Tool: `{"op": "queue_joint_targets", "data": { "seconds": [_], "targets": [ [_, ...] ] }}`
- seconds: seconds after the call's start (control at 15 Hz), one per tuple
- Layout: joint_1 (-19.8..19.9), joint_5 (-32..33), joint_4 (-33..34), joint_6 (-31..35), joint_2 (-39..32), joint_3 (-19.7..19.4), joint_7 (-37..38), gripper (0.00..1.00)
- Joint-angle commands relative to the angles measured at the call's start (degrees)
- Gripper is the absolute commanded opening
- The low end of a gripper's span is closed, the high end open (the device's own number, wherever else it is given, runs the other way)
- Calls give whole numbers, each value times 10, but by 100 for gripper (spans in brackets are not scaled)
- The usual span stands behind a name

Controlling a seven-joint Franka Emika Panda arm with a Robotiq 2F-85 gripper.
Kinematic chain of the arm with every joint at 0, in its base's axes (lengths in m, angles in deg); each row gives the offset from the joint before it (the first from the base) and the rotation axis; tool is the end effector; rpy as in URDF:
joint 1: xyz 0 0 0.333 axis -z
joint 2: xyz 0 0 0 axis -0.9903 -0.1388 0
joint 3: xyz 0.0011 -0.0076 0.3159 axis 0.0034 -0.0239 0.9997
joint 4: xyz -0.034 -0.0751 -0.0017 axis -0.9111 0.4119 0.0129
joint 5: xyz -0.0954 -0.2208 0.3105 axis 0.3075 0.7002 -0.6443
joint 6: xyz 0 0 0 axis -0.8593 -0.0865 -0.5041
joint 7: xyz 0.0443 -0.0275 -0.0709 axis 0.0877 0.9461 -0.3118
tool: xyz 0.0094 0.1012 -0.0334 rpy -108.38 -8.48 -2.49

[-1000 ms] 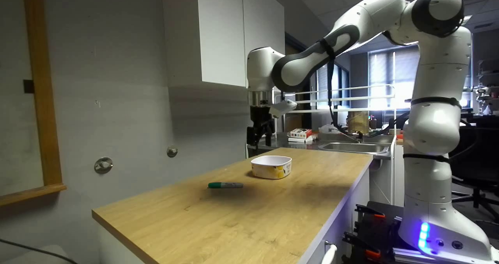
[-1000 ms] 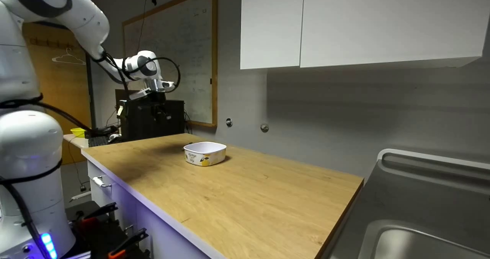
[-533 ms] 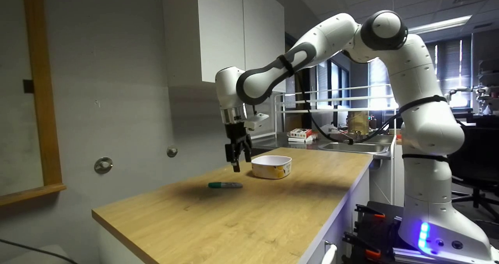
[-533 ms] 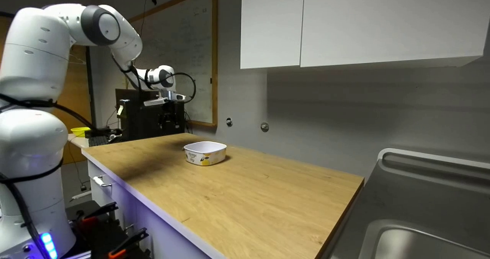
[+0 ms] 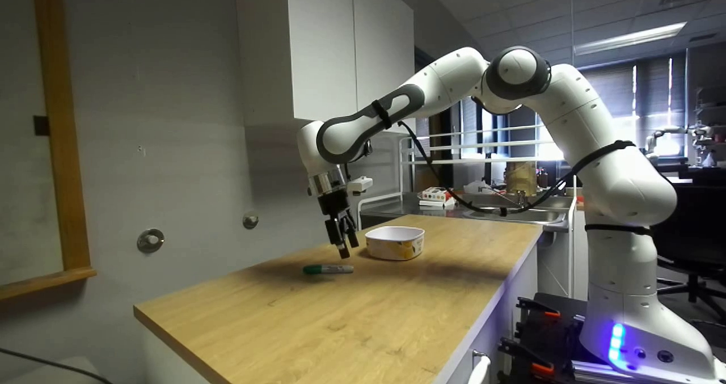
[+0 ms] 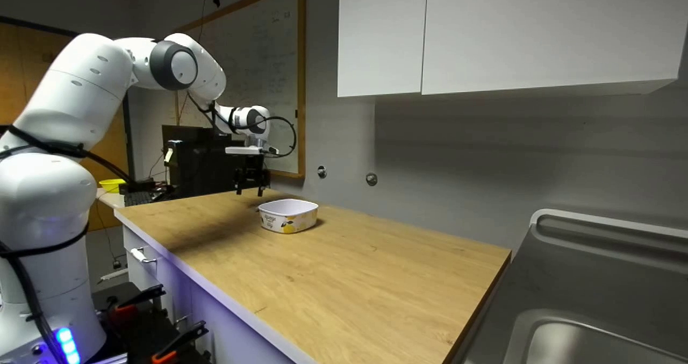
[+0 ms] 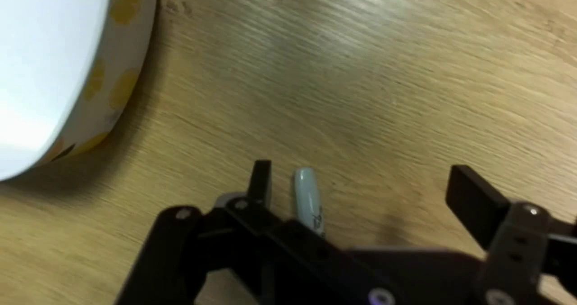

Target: Put the marker in the bowl

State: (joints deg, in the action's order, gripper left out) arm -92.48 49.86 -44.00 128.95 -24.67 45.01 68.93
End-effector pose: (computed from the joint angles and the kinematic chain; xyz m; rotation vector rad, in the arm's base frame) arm 0.6011 0.2277 0.3459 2.9638 0.6109 -0.4110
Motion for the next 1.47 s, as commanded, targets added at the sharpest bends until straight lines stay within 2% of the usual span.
{"op": "queue_joint_targets", "data": {
  "seconds": [0.0, 0.33, 1.0, 1.07, 1.13, 1.2, 1.4],
  "targets": [
    [1, -16, 69, -56, -49, -19, -69, 100],
    [-5, -18, 120, -90, -98, -26, -105, 100],
    [-40, -13, 231, -128, -197, -25, -111, 100],
    [-43, -13, 240, -132, -201, -25, -110, 75],
    [-45, -11, 246, -133, -204, -26, -109, 73],
    [-47, -9, 252, -137, -207, -27, -108, 67],
    [-48, -8, 264, -147, -211, -30, -106, 43]
  ]
}}
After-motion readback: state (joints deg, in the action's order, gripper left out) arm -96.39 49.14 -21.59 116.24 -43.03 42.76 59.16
